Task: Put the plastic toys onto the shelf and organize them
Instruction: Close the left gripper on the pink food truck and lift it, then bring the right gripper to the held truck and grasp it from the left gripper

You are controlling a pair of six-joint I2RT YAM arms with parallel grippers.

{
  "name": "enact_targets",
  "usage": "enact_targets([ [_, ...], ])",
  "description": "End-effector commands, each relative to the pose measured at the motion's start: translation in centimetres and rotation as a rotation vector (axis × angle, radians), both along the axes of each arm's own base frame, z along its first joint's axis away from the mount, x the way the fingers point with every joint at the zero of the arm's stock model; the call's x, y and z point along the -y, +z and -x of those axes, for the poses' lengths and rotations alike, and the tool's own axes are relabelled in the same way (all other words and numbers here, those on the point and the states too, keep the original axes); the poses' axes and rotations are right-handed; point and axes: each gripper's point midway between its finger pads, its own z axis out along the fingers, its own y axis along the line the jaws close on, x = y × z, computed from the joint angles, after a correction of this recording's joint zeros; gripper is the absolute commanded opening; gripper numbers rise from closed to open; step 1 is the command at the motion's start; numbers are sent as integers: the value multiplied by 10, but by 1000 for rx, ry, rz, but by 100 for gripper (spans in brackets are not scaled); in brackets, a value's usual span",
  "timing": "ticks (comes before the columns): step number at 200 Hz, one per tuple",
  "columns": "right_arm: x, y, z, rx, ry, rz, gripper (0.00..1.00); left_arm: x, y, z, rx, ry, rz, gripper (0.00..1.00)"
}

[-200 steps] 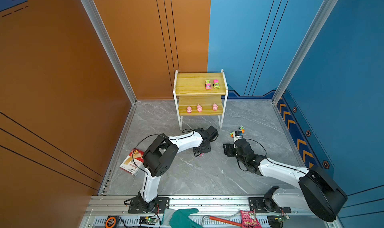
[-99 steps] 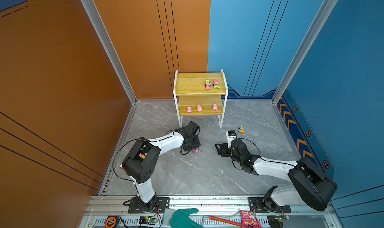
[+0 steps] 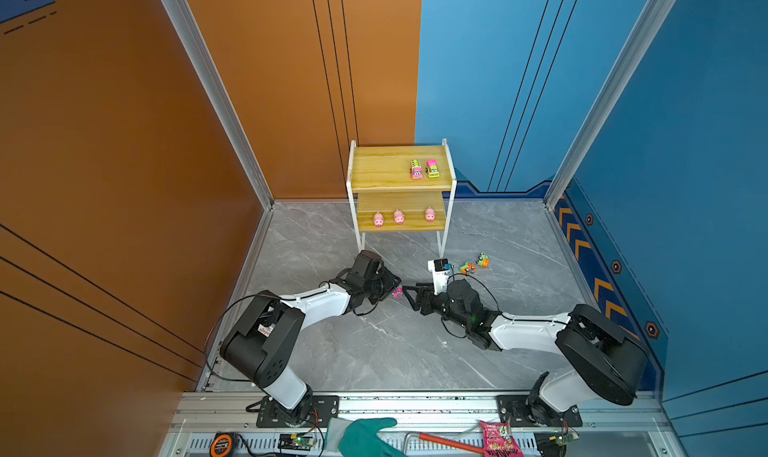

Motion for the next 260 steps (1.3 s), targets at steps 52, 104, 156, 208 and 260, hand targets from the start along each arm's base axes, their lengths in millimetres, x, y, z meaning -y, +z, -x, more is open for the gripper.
enact_targets([
  [52,-17,-14,-9,-4,-21,37,63,-16,20,-17,60,159,153,37],
  [104,-28,-21,-16,7,-6,58,62,-14,18,-19,47,166,181,38],
  [156,-36,-23,-29,15,-32,42,60,-15,21,-19,54,172,191,38],
  [208,-41,-23,-44,15,-67,6,53,-15,22,-18,56,171,191,38],
  [260,-41,-27,-52,11,-99,-15,40,-16,20,-16,56,168,193,38],
])
